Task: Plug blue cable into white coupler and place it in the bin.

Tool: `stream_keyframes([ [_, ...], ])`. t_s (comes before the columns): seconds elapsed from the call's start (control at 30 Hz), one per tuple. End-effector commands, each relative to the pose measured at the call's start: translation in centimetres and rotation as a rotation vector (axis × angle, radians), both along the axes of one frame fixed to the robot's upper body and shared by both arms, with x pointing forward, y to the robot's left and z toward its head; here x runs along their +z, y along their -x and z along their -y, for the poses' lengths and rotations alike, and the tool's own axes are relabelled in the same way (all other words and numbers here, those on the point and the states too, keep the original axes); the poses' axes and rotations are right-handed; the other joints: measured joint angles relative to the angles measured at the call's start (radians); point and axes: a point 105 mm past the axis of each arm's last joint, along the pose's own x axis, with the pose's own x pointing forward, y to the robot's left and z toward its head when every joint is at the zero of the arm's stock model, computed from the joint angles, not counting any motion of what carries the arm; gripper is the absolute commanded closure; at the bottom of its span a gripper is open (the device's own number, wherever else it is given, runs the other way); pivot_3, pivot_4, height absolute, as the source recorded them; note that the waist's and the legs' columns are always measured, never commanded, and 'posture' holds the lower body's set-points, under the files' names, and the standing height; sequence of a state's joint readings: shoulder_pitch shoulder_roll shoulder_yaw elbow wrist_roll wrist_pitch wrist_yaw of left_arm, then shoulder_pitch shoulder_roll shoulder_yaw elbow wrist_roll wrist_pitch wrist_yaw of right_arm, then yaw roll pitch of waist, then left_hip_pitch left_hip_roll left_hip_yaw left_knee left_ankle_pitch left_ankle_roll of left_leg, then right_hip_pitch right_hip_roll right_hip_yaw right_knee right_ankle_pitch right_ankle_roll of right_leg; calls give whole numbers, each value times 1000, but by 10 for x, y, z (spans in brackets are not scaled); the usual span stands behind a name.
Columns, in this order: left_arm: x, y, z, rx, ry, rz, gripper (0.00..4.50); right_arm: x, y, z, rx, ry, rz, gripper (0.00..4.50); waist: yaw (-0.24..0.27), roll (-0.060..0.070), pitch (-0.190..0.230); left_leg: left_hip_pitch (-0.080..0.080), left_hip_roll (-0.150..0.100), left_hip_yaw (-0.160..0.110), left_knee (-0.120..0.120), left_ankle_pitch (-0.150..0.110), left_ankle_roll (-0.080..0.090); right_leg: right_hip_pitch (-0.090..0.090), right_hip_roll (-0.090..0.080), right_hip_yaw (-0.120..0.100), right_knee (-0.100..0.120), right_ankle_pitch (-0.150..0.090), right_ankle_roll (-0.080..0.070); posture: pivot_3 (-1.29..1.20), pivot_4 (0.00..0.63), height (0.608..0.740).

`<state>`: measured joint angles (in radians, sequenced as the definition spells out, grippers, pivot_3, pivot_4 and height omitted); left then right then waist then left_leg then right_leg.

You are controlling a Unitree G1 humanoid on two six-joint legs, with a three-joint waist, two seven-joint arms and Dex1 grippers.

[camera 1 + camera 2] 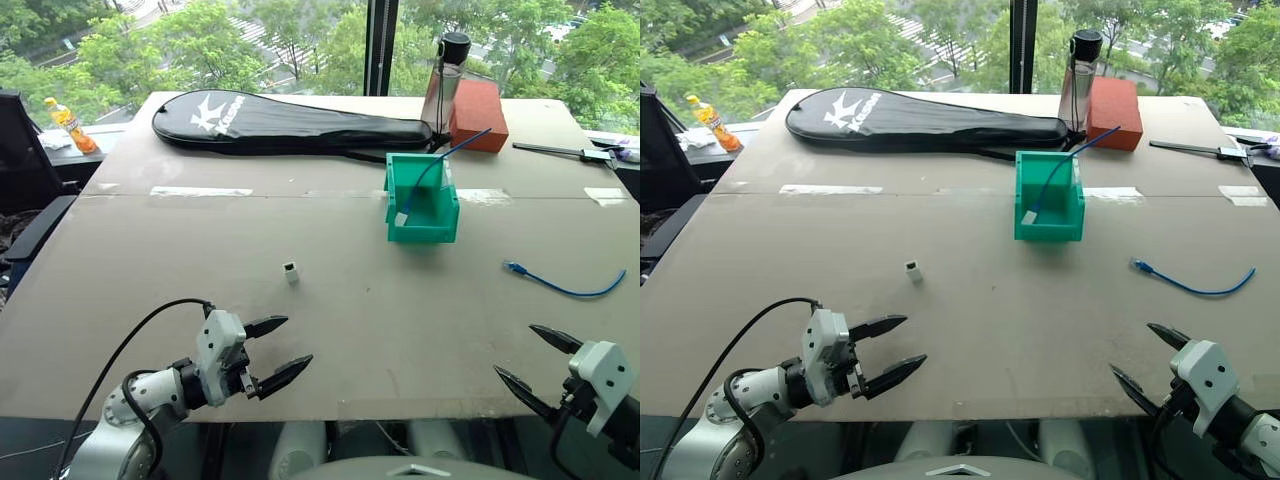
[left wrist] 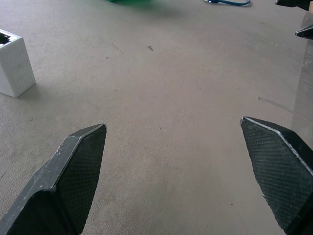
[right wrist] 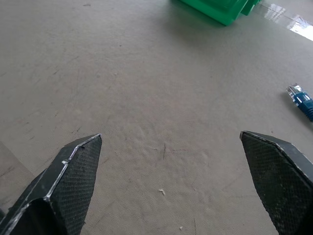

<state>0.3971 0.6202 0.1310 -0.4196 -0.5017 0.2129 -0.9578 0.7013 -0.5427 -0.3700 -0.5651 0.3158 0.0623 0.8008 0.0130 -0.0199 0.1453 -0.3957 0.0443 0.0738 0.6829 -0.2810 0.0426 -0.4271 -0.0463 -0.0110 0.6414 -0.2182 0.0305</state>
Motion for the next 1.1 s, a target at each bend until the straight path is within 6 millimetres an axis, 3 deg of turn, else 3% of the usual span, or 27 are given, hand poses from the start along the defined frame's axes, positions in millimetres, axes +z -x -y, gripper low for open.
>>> stream_keyframes([
  [0.03, 7, -1, 0, -24, -6, 48, 0, 6, -2, 1, -4, 6, 39, 20, 1, 0, 0, 0, 0, 0, 0, 0, 0, 0, 0, 0, 0, 0, 0, 0, 150, 740],
  [0.3, 23, 0, 18, -174, 14, 114, 0, 21, -23, 2, -102, -29, 60, 20, 0, 1, 1, 0, 0, 0, 0, 0, 0, 0, 0, -1, 0, 0, 0, 0, 150, 740],
  [0.4, 40, 1, 31, -259, 29, 166, 0, 25, -38, 9, -116, 85, -25, 20, 0, 3, 2, 0, -1, 1, 0, 0, 0, 0, 0, -1, 0, 0, 0, 0, 150, 740],
  [0.73, 79, 28, 73, -410, 58, 256, 0, 51, -112, 45, -165, 189, -244, 20, 0, 0, 4, -2, -3, 1, 0, 0, 2, 0, 6, 0, 0, 3, -4, 0, 150, 740],
  [0.87, 97, 44, 91, -409, 75, 283, 0, 42, -131, 58, -133, 267, -314, 1354, 4, 0, 4, -3, -4, 0, -1, 0, 2, 0, 7, 0, -1, 2, -4, 0, 150, 740],
  [1.1, 106, 56, 85, -389, 76, 272, 0, 42, -144, 61, -84, 286, -363, 1354, -4, 1, 5, -2, -4, 2, 0, -1, 3, 0, 8, 2, -1, 2, -4, 0, 150, 740],
])
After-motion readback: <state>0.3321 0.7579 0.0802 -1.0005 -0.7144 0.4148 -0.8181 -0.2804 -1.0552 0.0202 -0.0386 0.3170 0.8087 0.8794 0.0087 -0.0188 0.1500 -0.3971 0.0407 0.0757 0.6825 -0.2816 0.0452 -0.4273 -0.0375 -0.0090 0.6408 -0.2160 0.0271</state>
